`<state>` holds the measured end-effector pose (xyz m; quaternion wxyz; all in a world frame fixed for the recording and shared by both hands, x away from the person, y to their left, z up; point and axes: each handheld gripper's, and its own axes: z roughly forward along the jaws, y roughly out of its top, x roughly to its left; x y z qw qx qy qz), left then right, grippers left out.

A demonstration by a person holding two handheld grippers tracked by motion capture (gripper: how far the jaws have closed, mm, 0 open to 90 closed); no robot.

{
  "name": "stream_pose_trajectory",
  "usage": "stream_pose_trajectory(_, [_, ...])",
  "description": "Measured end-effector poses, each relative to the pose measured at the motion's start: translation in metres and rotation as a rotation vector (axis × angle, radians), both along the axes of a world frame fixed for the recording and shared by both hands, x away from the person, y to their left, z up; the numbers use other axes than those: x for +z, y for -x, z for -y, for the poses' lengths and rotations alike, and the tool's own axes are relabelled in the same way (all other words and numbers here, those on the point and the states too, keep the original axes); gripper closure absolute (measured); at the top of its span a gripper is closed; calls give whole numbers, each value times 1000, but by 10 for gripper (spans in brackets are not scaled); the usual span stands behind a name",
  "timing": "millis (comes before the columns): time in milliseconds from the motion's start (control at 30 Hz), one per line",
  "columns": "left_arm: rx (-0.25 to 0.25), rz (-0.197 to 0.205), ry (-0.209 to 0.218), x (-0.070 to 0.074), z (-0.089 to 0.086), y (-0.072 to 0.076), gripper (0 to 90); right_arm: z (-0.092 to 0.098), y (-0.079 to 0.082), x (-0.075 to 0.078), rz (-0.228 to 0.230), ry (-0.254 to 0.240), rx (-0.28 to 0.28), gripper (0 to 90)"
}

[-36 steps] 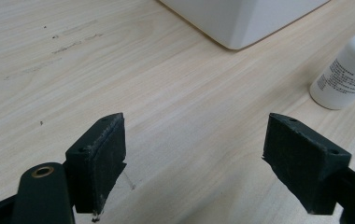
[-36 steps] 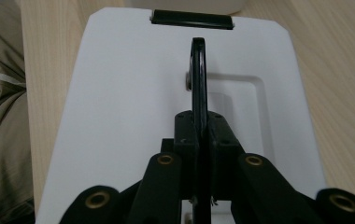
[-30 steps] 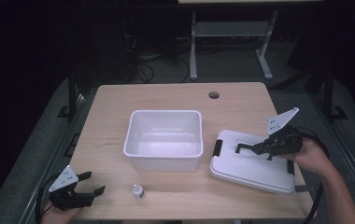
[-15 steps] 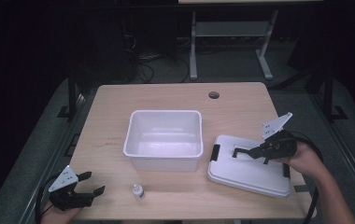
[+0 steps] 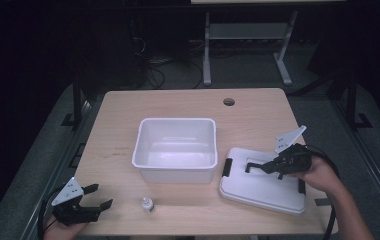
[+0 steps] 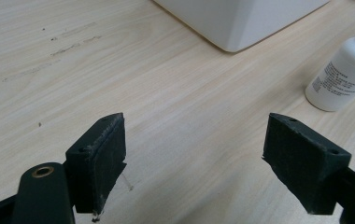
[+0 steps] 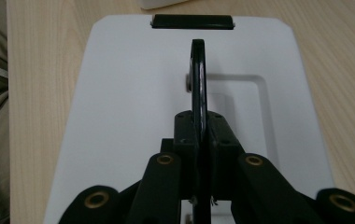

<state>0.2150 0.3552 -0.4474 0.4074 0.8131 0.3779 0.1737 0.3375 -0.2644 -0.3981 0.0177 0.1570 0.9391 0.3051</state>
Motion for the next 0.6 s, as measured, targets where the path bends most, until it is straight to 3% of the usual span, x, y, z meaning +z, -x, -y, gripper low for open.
stream_pose_trajectory(600, [-19, -27, -15, -5, 4, 0, 210, -3, 3, -11, -26, 3, 6, 826])
